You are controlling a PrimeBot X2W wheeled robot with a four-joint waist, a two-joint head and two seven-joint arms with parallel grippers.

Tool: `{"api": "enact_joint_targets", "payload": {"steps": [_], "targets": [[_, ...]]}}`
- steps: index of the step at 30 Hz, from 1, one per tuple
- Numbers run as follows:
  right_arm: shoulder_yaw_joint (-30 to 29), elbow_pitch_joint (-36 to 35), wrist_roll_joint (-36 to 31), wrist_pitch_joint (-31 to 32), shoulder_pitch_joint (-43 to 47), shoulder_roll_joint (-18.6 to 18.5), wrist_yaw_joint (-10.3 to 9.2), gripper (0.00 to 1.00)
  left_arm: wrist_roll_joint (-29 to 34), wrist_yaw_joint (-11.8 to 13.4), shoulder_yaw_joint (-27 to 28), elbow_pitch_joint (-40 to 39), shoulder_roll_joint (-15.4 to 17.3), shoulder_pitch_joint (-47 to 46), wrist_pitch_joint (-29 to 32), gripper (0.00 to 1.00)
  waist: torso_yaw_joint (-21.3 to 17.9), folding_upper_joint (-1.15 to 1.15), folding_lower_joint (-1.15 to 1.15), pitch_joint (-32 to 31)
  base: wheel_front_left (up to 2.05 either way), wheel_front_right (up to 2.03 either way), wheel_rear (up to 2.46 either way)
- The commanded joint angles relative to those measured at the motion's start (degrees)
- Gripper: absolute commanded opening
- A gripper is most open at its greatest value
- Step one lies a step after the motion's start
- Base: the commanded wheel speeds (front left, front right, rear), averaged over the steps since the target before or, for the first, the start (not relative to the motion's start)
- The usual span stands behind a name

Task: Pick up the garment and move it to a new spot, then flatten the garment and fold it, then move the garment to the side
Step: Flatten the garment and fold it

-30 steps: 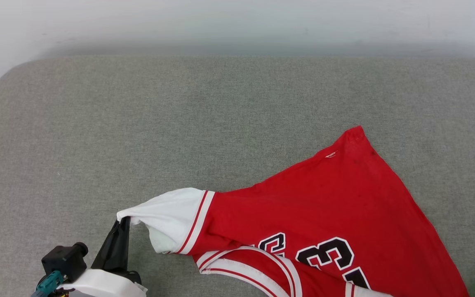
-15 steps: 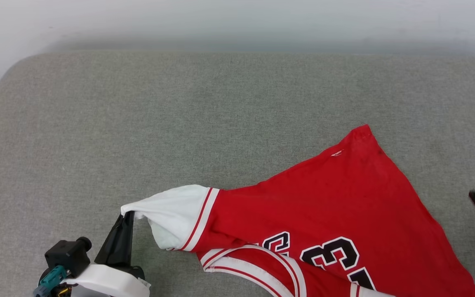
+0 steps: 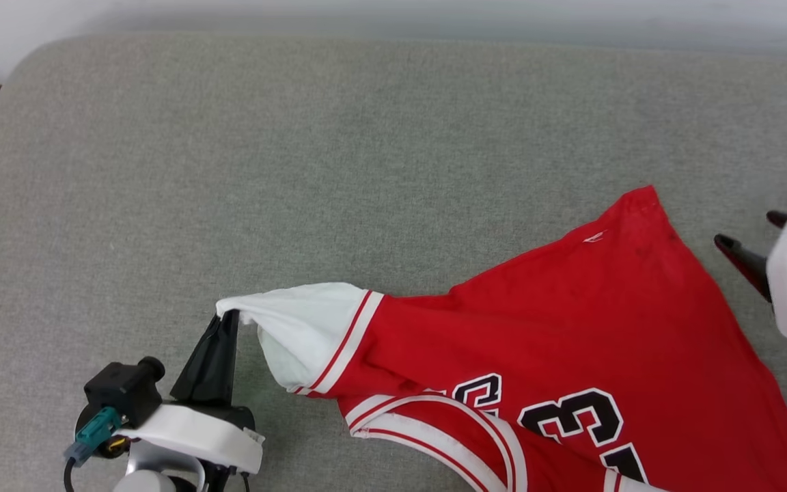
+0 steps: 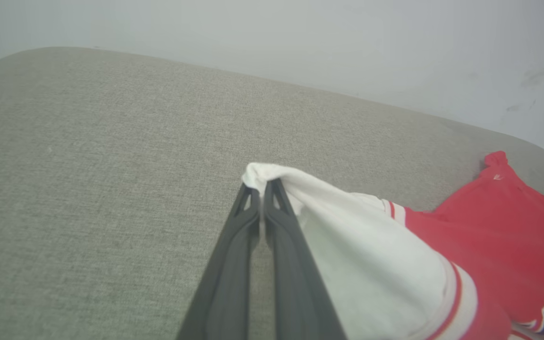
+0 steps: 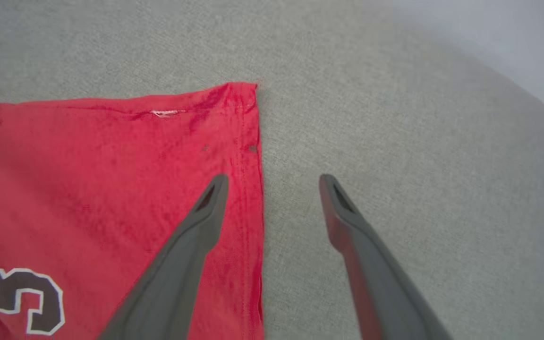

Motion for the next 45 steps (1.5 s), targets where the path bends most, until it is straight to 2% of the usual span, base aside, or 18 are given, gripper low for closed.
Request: {"api": "enact_joint_targets", "payload": {"steps": [1, 6, 14, 19, 23, 24, 25, 26, 28, 29, 35, 40, 45], "targets": [[0.88, 0.81, 0.28, 0.85, -1.4, -0.37, -0.04, 1.0, 0.27, -0.24, 0.06, -0.26, -0.12, -0.88, -0.32, 0.0, 0.66, 0.0, 0.0, 0.98, 0.0, 0.0, 0.0], [7.18, 7.93, -0.39, 5.01, -9.07, 1.26, -0.04, 1.0, 0.44, -0.6, -0.5, -0.54, -0.35, -2.55, -0.47, 0.0, 1.7, 0.0, 0.0, 3.44, 0.0, 0.0, 0.0], [12.66, 20.01, -2.79, 1.42, -18.67, 5.28, -0.04, 1.0, 0.42, -1.03, -0.83, -0.76, -0.48, -4.93, -0.85, 0.0, 2.98, 0.0, 0.0, 7.3, 0.0, 0.0, 0.0], [17.29, 27.99, -2.22, -0.02, -19.35, 7.44, -0.04, 1.0, 0.49, -1.17, -1.09, -0.3, -0.69, -6.0, -0.97, 0.0, 3.45, 0.0, 0.0, 8.64, 0.0, 0.0, 0.0], [21.35, 32.59, -0.74, -0.42, -17.79, 7.37, -0.02, 1.0, 0.58, -1.28, -1.19, 0.27, -0.83, -6.37, -1.02, 0.0, 3.44, 0.0, 0.0, 8.8, 0.0, 0.0, 0.0], [22.02, 32.95, -0.4, -1.47, -17.94, 7.13, -0.02, 0.8, 0.56, -1.24, -1.13, 0.42, -0.82, -6.43, -1.0, 0.0, 3.34, 0.0, 0.0, 8.77, 0.0, 0.0, 0.0], [22.31, 33.22, -0.38, -3.19, -18.51, 6.79, -0.04, 0.16, 0.53, -1.26, -1.09, 0.6, -0.79, -6.46, -1.04, 0.0, 3.22, 0.0, 0.0, 8.69, 0.0, 0.0, 0.0], [22.69, 33.7, -0.24, -4.35, -19.01, 6.43, -0.04, 0.0, 0.51, -1.28, -1.0, 0.77, -0.75, -6.43, -1.06, 0.0, 3.1, 0.0, 0.0, 8.5, 0.0, 0.0, 0.0], [22.69, 34.29, -0.05, -7.9, -20.11, 5.8, -0.06, 0.0, 0.51, -1.3, -0.91, 1.16, -0.66, -6.26, -1.09, 0.0, 2.79, 0.0, 0.0, 7.85, 0.0, 0.0, 0.0], [22.11, 34.67, 1.07, -13.59, -21.5, 5.54, -0.08, 0.0, 0.62, -1.38, -0.94, 1.74, -0.66, -5.96, -1.17, 0.0, 2.31, 0.0, 0.0, 6.33, 0.0, 0.0, 0.0], [22.65, 32.37, 3.82, -23.05, -21.42, 4.51, -0.07, 0.0, 1.21, -1.06, -0.53, 1.85, 0.19, -4.6, -1.26, 0.0, 0.91, 0.0, 0.0, 1.9, 0.0, 0.0, 0.0], [23.29, 28.62, 5.09, -29.0, -18.85, 3.12, -0.07, 0.0, 1.84, -0.67, 0.17, -0.07, 1.66, -5.46, -1.12, 0.0, -0.82, 0.0, 0.0, -2.36, 0.0, 0.0, 0.0], [20.35, 23.86, 5.27, -33.29, -16.36, 1.82, -0.07, 0.0, 2.6, -0.29, 0.87, -3.33, 3.64, -8.75, 0.14, 0.0, -2.56, 0.0, 0.0, -5.67, 0.0, 0.0, 0.0]]}}
